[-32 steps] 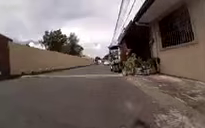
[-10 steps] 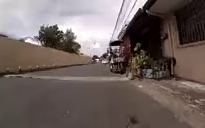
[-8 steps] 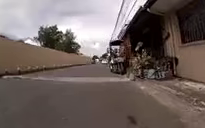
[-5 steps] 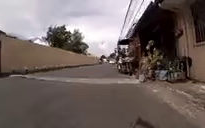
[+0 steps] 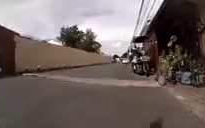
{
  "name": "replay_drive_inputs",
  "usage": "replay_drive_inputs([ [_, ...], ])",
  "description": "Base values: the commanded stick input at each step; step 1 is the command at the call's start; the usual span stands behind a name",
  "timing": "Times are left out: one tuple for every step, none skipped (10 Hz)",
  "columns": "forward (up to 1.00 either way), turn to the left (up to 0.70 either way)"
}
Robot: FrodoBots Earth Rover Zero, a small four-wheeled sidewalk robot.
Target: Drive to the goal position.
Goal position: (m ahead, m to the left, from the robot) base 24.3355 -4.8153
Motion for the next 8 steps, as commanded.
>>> replay_drive_inputs([
  [0.7,0.0],
  [0.7,0.0],
  [0.7,0.0],
  [0.7,0.0],
  [0.7,0.0],
  [0.7,0.0],
  [0.7,0.0],
  [0.7,0.0],
])
